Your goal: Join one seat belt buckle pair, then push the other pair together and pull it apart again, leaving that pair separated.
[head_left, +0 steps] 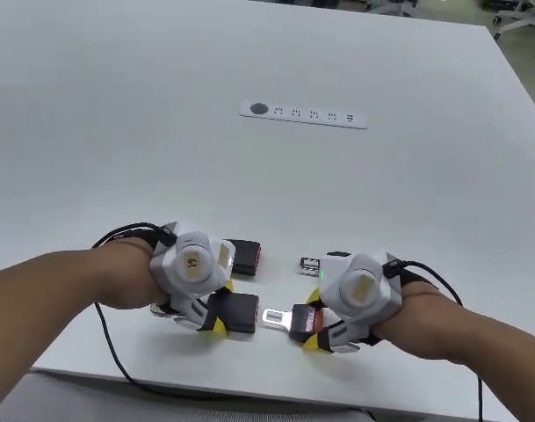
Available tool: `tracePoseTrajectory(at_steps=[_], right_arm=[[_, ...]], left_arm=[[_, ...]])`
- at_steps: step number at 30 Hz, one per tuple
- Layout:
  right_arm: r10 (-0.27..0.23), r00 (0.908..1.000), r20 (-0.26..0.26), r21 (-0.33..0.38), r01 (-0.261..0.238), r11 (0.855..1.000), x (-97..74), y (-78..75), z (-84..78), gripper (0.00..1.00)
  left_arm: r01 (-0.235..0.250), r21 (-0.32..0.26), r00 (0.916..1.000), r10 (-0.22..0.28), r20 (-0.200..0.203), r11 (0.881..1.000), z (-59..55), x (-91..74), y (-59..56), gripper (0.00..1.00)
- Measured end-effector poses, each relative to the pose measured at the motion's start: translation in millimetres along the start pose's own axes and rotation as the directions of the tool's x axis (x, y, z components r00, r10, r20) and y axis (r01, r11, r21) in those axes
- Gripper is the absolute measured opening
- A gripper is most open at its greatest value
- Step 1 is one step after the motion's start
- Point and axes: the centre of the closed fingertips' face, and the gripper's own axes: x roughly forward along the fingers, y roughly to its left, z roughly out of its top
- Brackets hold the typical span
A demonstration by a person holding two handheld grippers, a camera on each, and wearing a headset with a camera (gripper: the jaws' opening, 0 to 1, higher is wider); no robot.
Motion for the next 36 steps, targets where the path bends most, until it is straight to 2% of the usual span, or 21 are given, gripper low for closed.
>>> tracePoseTrajectory(at_steps=[11,21,27,36], right_arm=[[0.013,0.9999,0.003,-0.018,-0.013,1.0,3.6,0.9,6.2,0.33],[0.019,0.9996,0.021,-0.024,-0.019,1.0,10.2,1.6,17.8,0.33],[0.016,0.9997,0.016,-0.02,-0.016,1.0,8.5,-0.1,17.4,0.32],[0.011,0.9999,0.007,-0.014,-0.011,1.0,11.6,-3.9,21.0,0.31]], left_arm=[[-0.001,0.005,1.0,0.001,-0.008,1.0,0.0,0.1,-1.2,0.35],[-0.001,-0.003,1.0,0.001,0.005,1.0,-0.8,0.2,-1.2,0.34],[0.004,0.015,1.0,-0.004,0.006,1.0,-1.2,0.5,-1.4,0.34],[0.007,0.007,0.9999,-0.007,0.016,1.0,-2.0,0.3,-1.2,0.33]])
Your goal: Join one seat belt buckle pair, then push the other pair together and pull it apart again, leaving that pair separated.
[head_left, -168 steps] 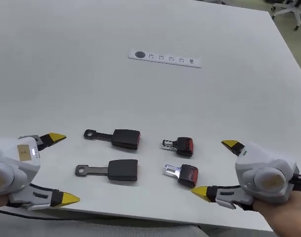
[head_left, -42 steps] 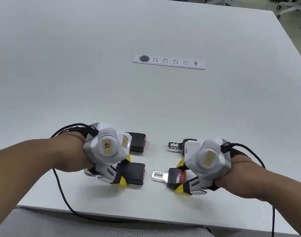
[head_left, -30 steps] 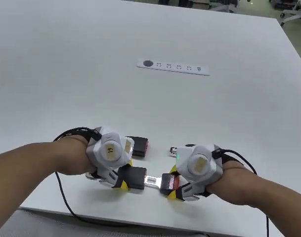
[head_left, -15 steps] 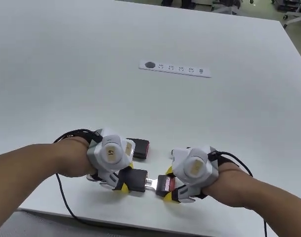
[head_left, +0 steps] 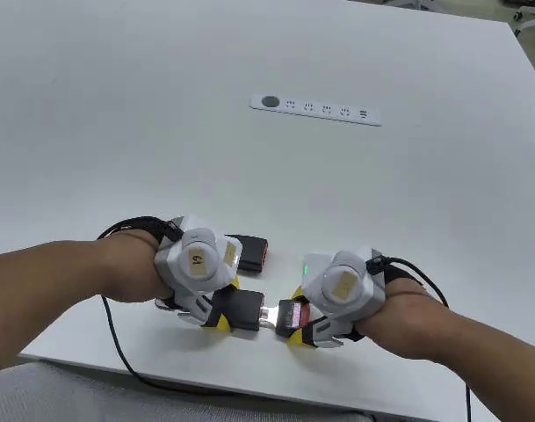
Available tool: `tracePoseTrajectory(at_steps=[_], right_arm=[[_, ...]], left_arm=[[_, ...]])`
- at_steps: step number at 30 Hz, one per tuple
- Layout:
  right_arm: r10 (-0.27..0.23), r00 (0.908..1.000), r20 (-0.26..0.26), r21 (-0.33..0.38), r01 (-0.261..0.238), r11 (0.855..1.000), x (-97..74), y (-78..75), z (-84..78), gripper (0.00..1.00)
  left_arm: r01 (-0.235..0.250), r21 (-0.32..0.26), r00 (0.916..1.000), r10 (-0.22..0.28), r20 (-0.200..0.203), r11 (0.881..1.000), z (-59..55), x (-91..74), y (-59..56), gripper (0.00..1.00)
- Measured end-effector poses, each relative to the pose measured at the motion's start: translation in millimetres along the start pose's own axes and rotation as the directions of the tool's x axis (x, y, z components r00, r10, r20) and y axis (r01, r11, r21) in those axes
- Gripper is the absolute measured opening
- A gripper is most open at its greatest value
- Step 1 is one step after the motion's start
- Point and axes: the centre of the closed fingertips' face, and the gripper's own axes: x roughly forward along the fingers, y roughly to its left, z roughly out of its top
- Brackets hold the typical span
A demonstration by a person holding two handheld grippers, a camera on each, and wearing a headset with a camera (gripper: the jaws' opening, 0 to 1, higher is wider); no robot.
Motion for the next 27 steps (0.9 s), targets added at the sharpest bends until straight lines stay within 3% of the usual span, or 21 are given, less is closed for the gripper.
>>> tracePoseTrajectory(at_steps=[14,15,16,27], right_arm=[[-0.013,0.9998,0.013,0.006,0.013,1.0,7.7,-0.2,15.2,0.31],[-0.061,0.9977,0.028,0.025,0.061,0.998,6.7,-6.3,18.8,0.31],[-0.033,0.9993,0.014,0.007,0.033,0.999,7.9,-0.5,16.2,0.31],[-0.038,0.9993,0.007,0.011,0.038,0.999,8.1,2.0,15.7,0.31]], left_arm=[[-0.002,-0.003,1.0,0.002,0.009,1.0,2.5,-0.9,-0.6,0.33],[-0.005,-0.002,1.0,0.005,0.008,1.0,1.8,-1.1,-0.1,0.33],[-0.005,-0.006,0.9999,0.005,0.013,1.0,1.5,-1.0,-0.7,0.33],[-0.007,-0.01,0.9999,0.007,0.011,1.0,-0.1,0.0,-0.6,0.33]])
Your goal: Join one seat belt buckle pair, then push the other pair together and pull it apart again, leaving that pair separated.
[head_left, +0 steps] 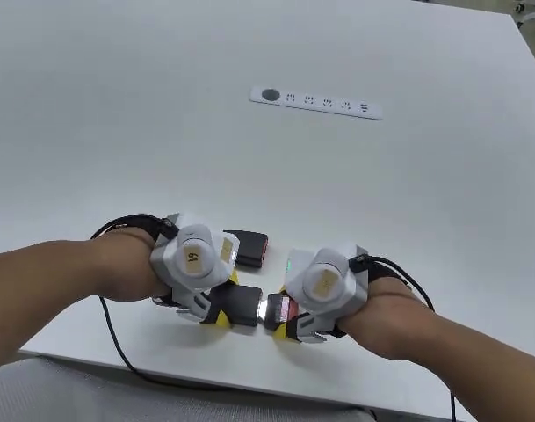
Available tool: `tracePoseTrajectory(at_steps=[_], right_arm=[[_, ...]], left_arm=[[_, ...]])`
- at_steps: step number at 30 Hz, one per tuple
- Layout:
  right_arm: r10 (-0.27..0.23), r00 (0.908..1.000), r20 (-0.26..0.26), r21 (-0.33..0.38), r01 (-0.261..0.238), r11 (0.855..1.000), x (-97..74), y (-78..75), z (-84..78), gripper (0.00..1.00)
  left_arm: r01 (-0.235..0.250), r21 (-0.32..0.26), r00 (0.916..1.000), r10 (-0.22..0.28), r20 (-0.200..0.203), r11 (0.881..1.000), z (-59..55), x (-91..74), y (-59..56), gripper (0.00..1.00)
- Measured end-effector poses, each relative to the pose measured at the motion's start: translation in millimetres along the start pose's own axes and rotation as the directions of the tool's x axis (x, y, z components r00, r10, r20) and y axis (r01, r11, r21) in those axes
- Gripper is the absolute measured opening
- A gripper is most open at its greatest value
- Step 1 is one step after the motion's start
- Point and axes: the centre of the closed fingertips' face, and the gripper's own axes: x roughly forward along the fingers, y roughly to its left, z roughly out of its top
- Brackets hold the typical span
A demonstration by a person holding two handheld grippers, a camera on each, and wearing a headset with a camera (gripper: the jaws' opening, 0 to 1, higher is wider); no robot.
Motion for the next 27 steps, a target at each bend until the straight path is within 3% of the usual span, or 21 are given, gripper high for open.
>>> tracePoseTrajectory(at_steps=[10,27], right_arm=[[-0.027,0.999,0.036,-0.006,0.027,1.0,-1.6,-3.4,0.2,0.31],[-0.028,0.999,0.036,-0.009,0.029,1.0,-1.4,-3.9,-1.4,0.32]], left_arm=[[-0.004,-0.01,0.9997,0.005,0.023,1.0,-1.7,-1.2,1.4,0.33],[-0.01,-0.008,0.9995,0.01,0.03,1.0,-0.4,-3.2,2.5,0.33]])
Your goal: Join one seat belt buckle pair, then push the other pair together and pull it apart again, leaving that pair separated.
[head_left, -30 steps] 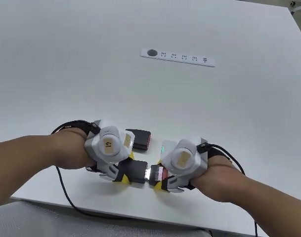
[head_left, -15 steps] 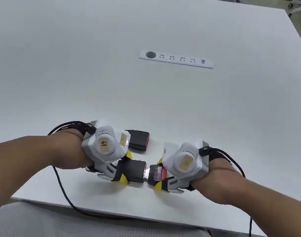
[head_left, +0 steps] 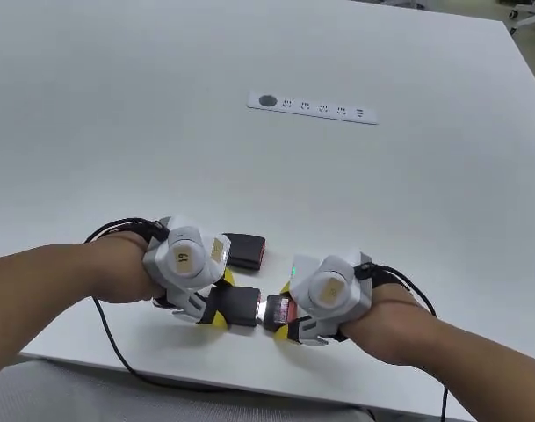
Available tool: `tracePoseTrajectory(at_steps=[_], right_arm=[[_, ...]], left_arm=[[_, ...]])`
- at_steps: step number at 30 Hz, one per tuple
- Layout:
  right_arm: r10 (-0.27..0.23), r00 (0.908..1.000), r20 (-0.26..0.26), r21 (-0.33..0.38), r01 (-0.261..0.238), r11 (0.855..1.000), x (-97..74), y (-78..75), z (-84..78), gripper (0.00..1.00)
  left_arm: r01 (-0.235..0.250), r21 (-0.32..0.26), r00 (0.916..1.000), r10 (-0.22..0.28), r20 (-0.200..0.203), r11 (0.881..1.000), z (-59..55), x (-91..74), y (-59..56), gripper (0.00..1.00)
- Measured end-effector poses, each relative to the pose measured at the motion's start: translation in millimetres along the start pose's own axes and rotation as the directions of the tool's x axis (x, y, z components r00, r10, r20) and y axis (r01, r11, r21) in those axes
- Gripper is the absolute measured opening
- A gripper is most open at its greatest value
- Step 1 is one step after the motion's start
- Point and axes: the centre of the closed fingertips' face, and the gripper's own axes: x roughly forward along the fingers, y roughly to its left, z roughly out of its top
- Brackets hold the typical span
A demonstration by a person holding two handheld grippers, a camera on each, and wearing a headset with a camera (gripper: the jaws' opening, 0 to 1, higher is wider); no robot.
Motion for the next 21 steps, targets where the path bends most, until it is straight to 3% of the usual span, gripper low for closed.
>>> tracePoseTrajectory(at_steps=[6,14,21], right_arm=[[0.01,0.9999,-0.011,0.017,-0.01,1.0,-0.3,-0.9,-1.1,0.33],[0.017,0.9994,-0.029,0.018,-0.016,1.0,0.2,-1.2,-1.5,0.33],[0.013,0.9997,-0.023,0.021,-0.012,1.0,0.7,1.6,4.2,0.36]], left_arm=[[0.006,-0.001,0.9995,-0.006,-0.032,1.0,1.3,0.6,0.0,0.34],[0.003,-0.024,0.9995,-0.004,-0.033,1.0,-0.2,0.4,0.8,0.35],[-0.026,0.004,0.9993,0.026,-0.027,1.0,-0.2,-0.4,-0.7,0.35]])
